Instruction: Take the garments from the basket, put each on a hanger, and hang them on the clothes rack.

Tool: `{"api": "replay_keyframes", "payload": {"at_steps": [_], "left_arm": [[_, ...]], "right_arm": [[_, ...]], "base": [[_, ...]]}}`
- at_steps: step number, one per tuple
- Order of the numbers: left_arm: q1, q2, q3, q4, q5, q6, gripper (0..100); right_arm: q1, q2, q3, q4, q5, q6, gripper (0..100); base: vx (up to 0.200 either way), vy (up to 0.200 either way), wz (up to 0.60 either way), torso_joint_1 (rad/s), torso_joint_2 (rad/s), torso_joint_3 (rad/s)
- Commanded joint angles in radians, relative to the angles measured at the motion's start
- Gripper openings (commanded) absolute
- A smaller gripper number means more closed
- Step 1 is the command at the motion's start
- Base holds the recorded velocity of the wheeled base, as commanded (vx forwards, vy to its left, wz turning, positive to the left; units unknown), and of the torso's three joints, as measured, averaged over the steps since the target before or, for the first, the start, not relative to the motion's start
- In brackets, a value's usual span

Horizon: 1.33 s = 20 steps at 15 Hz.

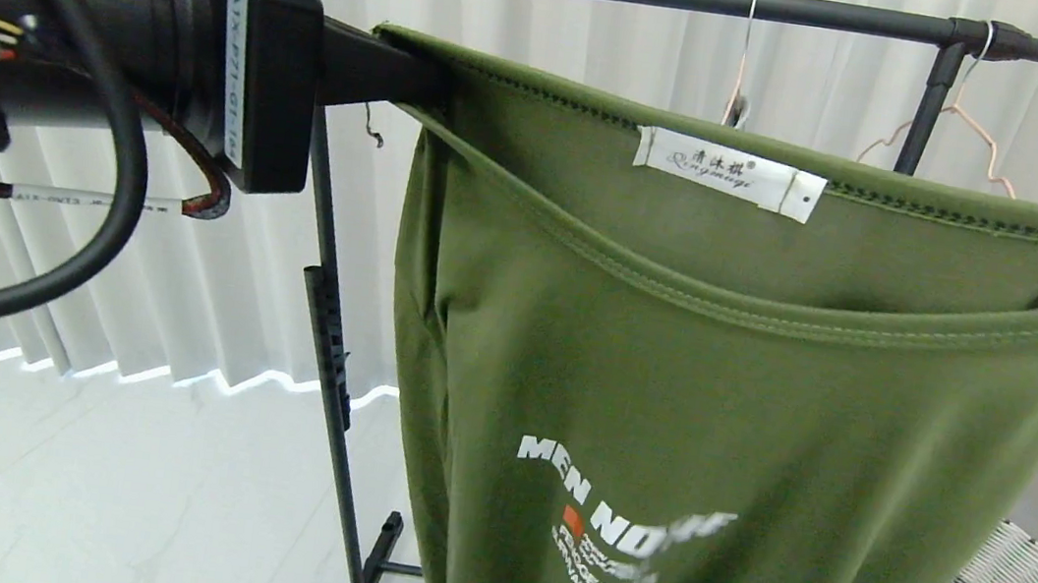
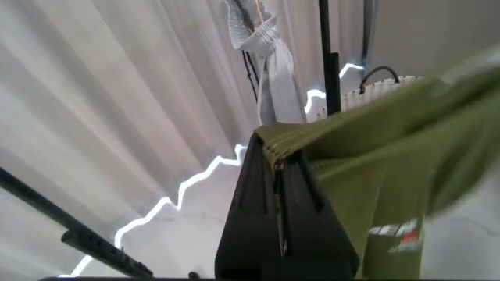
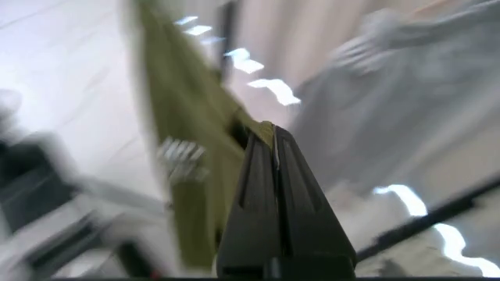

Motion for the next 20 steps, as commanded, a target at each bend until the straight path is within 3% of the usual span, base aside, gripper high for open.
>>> {"api": "replay_keyframes", "payload": {"at_steps": [1, 2, 5, 7, 8, 9, 11, 13, 16, 18, 20], "left_arm": [[-0.014, 0.011, 0.000, -0.001, 0.014, -0.001, 0], [-0.032, 0.011, 0.000, -0.001, 0.040, -0.001, 0], [-0.080, 0.001, 0.000, -0.001, 0.060, -0.011, 0], [-0.104, -0.016, 0.000, 0.011, 0.064, -0.047, 0], [-0.127, -0.035, -0.011, 0.082, 0.066, -0.103, 0], [-0.142, -0.065, -0.046, 0.223, 0.066, -0.152, 0], [-0.158, -0.107, -0.097, 0.409, 0.064, -0.205, 0], [-0.181, -0.145, -0.109, 0.502, 0.064, -0.241, 0], [-0.296, -0.180, -0.090, 0.522, 0.066, -0.294, 0], [-0.376, -0.186, -0.077, 0.521, 0.067, -0.295, 0], [-0.402, -0.186, -0.078, 0.521, 0.069, -0.292, 0]], "right_arm": [[0.053, -0.052, 0.001, 0.013, 0.021, -0.003, 0], [0.091, -0.048, 0.001, 0.013, 0.021, -0.001, 0], [0.093, -0.040, 0.007, 0.011, 0.005, -0.006, 0], [0.090, -0.031, 0.009, 0.010, -0.069, -0.006, 0], [0.090, -0.015, 0.009, -0.006, -0.152, -0.006, 0], [0.090, 0.003, 0.017, -0.050, -0.190, -0.006, 0], [0.088, 0.032, 0.050, -0.179, -0.196, -0.009, 0], [0.090, 0.069, 0.101, -0.348, -0.192, -0.042, 0], [0.091, 0.143, 0.119, -0.515, -0.190, -0.067, 0], [0.090, 0.150, 0.116, -0.519, -0.193, -0.073, 0], [0.088, 0.141, 0.119, -0.516, -0.198, -0.073, 0]], "base": [[0.000, 0.000, 0.00, 0.000, 0.00, 0.000], [0.000, 0.000, 0.00, 0.000, 0.00, 0.000], [0.000, 0.000, 0.00, 0.000, 0.00, 0.000], [0.000, 0.000, 0.00, 0.000, 0.00, 0.000], [0.000, 0.000, 0.00, 0.000, 0.00, 0.000], [0.000, 0.000, 0.00, 0.000, 0.00, 0.000], [0.000, 0.000, 0.00, 0.000, 0.00, 0.000], [0.000, 0.000, 0.00, 0.000, 0.00, 0.000], [0.000, 0.000, 0.00, 0.000, 0.00, 0.000], [0.000, 0.000, 0.00, 0.000, 0.00, 0.000], [0.000, 0.000, 0.00, 0.000, 0.00, 0.000]]}}
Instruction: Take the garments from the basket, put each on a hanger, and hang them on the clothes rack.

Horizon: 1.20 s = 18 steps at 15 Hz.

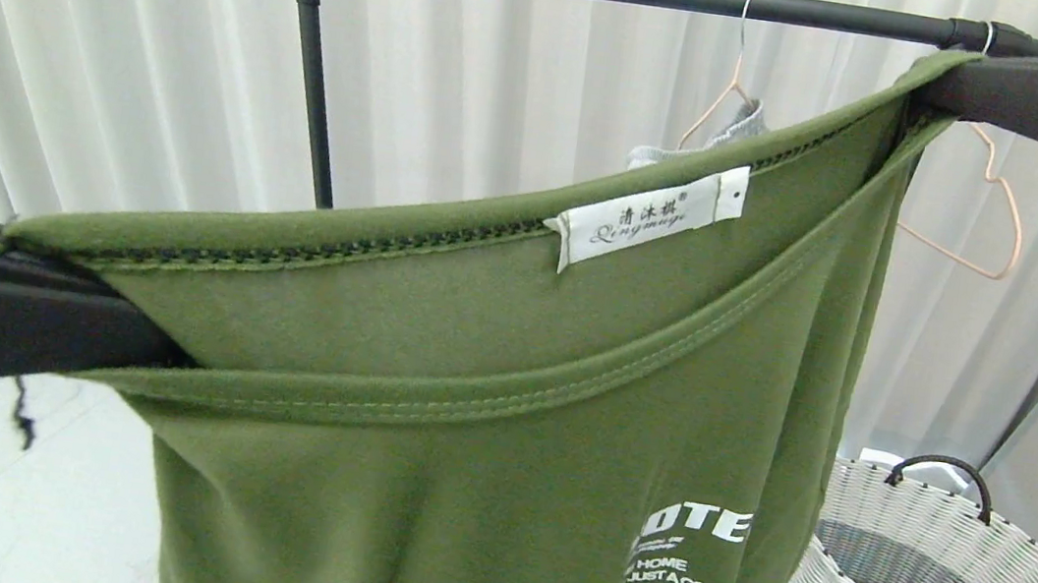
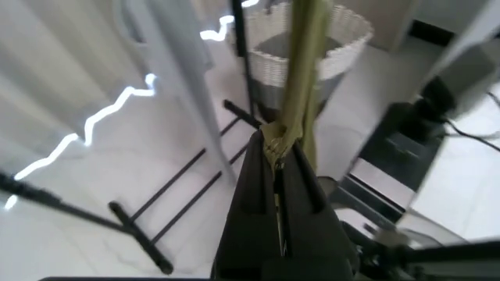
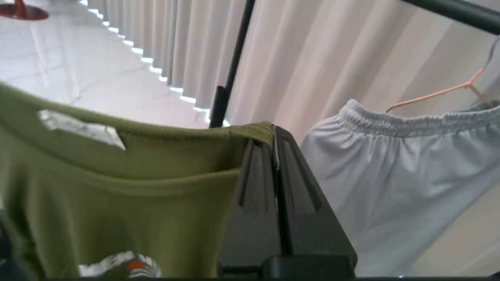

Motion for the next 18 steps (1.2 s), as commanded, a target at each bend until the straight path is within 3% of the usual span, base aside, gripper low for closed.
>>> {"api": "replay_keyframes", "payload": {"at_steps": [1, 4, 5, 8, 9, 11, 18], "left_arm": [[-0.024, -0.004, 0.006, 0.000, 0.015, 0.004, 0], [-0.043, 0.039, -0.015, -0.005, 0.181, 0.035, 0], [-0.043, 0.046, -0.026, -0.006, 0.190, 0.043, 0], [0.013, 0.140, -0.046, -0.275, 0.218, 0.053, 0], [0.015, 0.161, -0.046, -0.324, 0.219, 0.053, 0], [0.015, 0.177, -0.028, -0.333, 0.222, 0.053, 0], [0.018, 0.152, -0.017, -0.336, 0.245, 0.053, 0]], "right_arm": [[-0.010, -0.007, 0.006, 0.005, -0.006, -0.001, 0], [-0.034, -0.077, 0.008, 0.068, -0.071, 0.001, 0], [-0.034, -0.090, 0.003, 0.086, -0.071, 0.001, 0], [-0.017, -0.180, -0.009, 0.250, -0.066, 0.001, 0], [0.013, -0.200, -0.003, 0.302, -0.066, 0.001, 0], [0.075, -0.214, 0.014, 0.364, -0.069, 0.001, 0], [0.024, -0.203, 0.011, 0.315, -0.074, 0.001, 0]], "base": [[0.000, 0.000, 0.00, 0.000, 0.00, 0.000], [0.000, 0.000, 0.00, 0.000, 0.00, 0.000], [0.000, 0.000, 0.00, 0.000, 0.00, 0.000], [0.000, 0.000, 0.00, 0.000, 0.00, 0.000], [0.000, 0.000, 0.00, 0.000, 0.00, 0.000], [0.000, 0.000, 0.00, 0.000, 0.00, 0.000], [0.000, 0.000, 0.00, 0.000, 0.00, 0.000]]}}
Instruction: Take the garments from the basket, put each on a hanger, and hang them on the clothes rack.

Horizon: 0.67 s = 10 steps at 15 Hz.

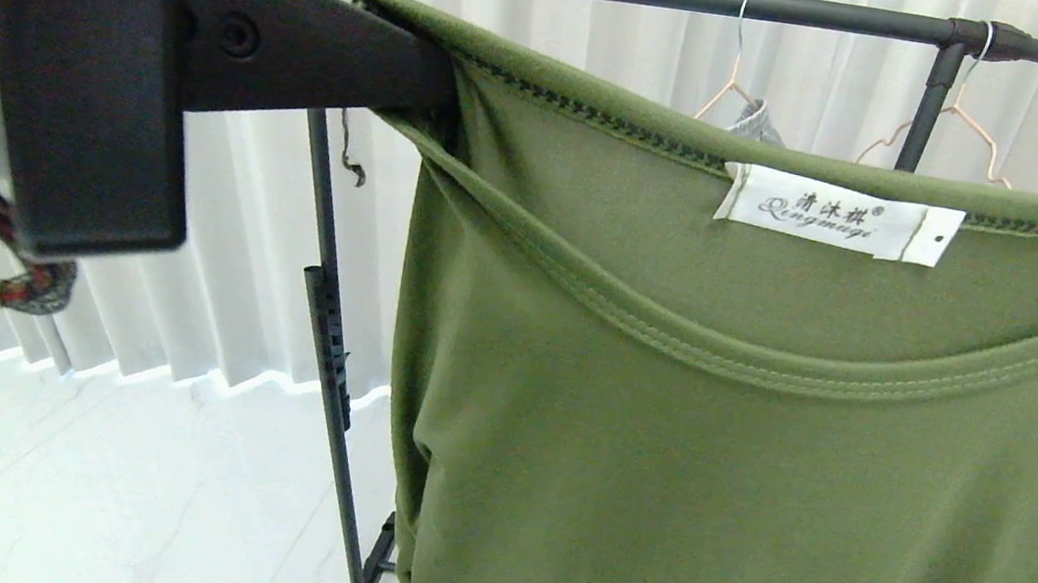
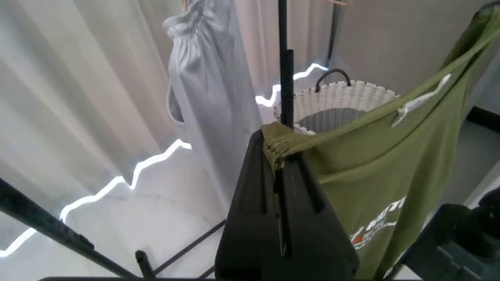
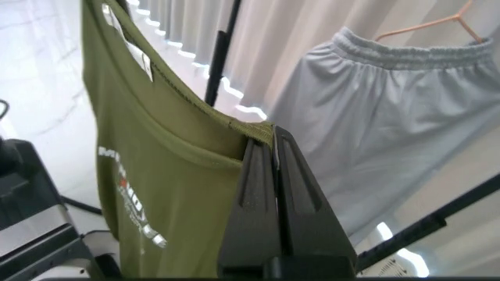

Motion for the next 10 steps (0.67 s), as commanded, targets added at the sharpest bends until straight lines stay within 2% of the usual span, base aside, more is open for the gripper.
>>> {"api": "replay_keyframes", "payload": {"at_steps": [1, 10], "left_arm": [[0.000, -0.003, 0.004, 0.000, 0.000, 0.000, 0], [0.000, -0.029, 0.024, 0.000, 0.000, 0.000, 0]], "right_arm": [[-0.015, 0.000, 0.000, -0.002, 0.001, -0.001, 0], [-0.015, 0.003, 0.006, -0.001, 0.002, -0.001, 0]], "base": [[0.000, 0.000, 0.00, 0.000, 0.00, 0.000], [0.000, 0.000, 0.00, 0.000, 0.00, 0.000]]}}
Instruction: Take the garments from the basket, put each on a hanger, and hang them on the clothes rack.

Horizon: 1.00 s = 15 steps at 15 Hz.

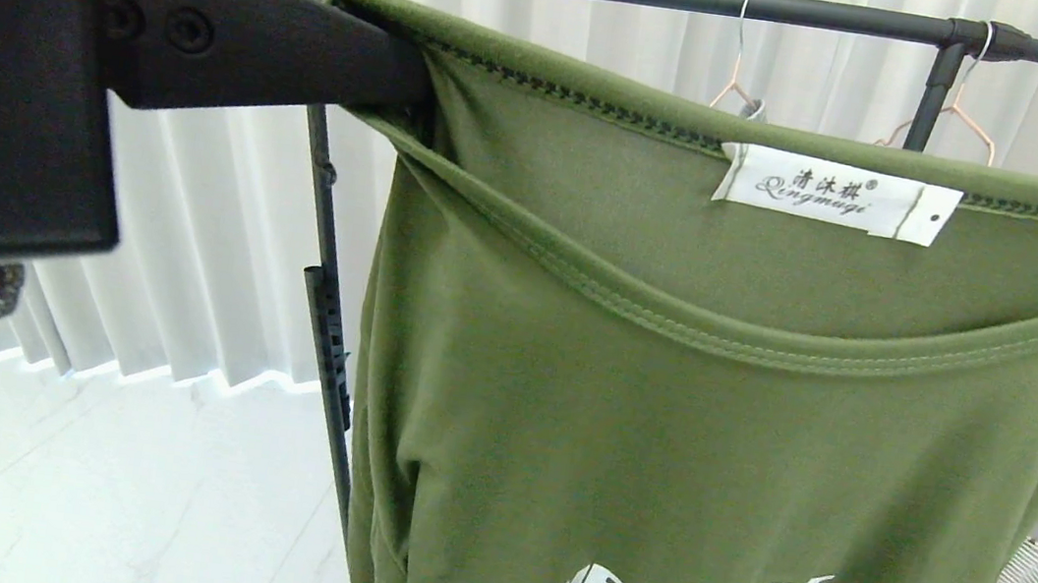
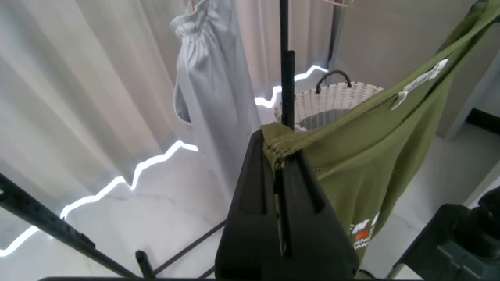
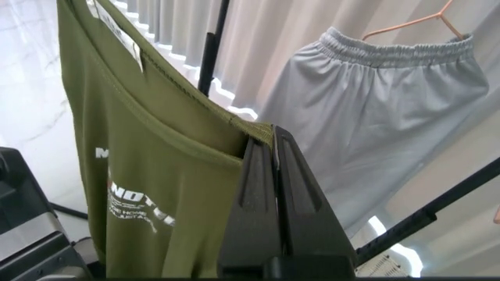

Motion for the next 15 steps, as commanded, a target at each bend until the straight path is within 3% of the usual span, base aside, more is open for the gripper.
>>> {"api": "replay_keyframes", "payload": {"at_steps": [1, 5, 6, 13, 15], "left_arm": [[-0.001, -0.005, 0.005, 0.000, 0.000, 0.000, 0], [-0.001, -0.005, 0.005, 0.000, 0.000, 0.000, 0], [-0.001, -0.005, 0.005, 0.000, 0.000, 0.000, 0], [0.009, -0.005, 0.006, 0.000, 0.002, 0.000, 0], [0.080, -0.020, 0.040, 0.000, 0.002, 0.000, 0]], "right_arm": [[0.001, 0.005, 0.000, 0.002, 0.000, -0.001, 0], [0.001, 0.005, 0.000, 0.009, 0.000, -0.001, 0], [0.001, 0.005, 0.000, 0.020, 0.000, -0.001, 100], [0.001, -0.057, 0.083, 0.020, 0.000, -0.036, 100], [0.001, -0.098, 0.126, 0.020, 0.010, -0.060, 100]], "base": [[0.000, 0.000, 0.00, 0.000, 0.00, 0.000], [0.000, 0.000, 0.00, 0.000, 0.00, 0.000], [0.000, 0.000, 0.00, 0.000, 0.00, 0.000], [0.000, 0.000, 0.00, 0.000, 0.00, 0.000], [0.000, 0.000, 0.00, 0.000, 0.00, 0.000]]}}
